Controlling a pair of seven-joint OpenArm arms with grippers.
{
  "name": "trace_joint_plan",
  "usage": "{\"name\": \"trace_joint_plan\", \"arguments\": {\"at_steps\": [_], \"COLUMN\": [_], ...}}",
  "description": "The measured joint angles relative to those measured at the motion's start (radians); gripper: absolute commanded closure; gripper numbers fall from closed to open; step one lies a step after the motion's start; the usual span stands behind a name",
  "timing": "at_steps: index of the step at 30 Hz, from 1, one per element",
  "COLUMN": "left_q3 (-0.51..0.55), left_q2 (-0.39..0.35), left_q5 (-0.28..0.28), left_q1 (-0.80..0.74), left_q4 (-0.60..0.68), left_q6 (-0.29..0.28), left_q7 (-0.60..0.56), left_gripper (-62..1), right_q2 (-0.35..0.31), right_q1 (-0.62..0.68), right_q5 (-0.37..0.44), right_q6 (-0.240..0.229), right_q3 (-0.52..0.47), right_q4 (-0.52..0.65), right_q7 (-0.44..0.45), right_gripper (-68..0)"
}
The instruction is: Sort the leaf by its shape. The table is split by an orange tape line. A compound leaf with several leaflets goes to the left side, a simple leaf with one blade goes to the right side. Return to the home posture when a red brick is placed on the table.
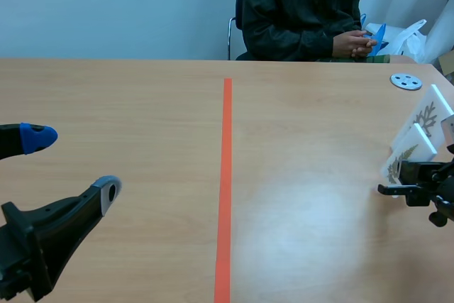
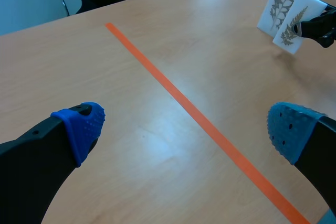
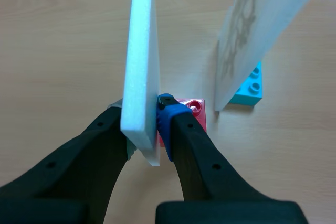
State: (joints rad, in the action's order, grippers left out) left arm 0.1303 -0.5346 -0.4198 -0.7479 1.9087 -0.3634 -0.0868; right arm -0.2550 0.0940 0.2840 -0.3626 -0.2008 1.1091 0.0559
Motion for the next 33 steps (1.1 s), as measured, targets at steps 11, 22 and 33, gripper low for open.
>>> {"name": "trace_joint_plan", "arguments": {"at_steps": [11,22,33], "left_q3": [0.0,0.0,0.0], "left_q2": [0.0,0.0,0.0], "left_q5": [0.0,0.0,0.0], "left_q1": [0.0,0.0,0.0], "left_q4": [0.0,0.0,0.0], "left_q6": [0.0,0.0,0.0], "left_q7": [0.0,0.0,0.0], "left_gripper": [-62.3,-62.3,-62.3], "right_q2": [0.0,0.0,0.0], "right_q1": [-0.013,-0.013,-0.013], "right_q5": [-0.025,-0.026,-0.026], "right_q6": [0.03,0.03,0.03], "right_q3": [0.0,0.0,0.0], "right_q4": [-0.063,-0.063,-0.063], "right_q7": [0.023,0.022,0.024], "right_gripper": [-1.5,-11.2,-30.0]}}
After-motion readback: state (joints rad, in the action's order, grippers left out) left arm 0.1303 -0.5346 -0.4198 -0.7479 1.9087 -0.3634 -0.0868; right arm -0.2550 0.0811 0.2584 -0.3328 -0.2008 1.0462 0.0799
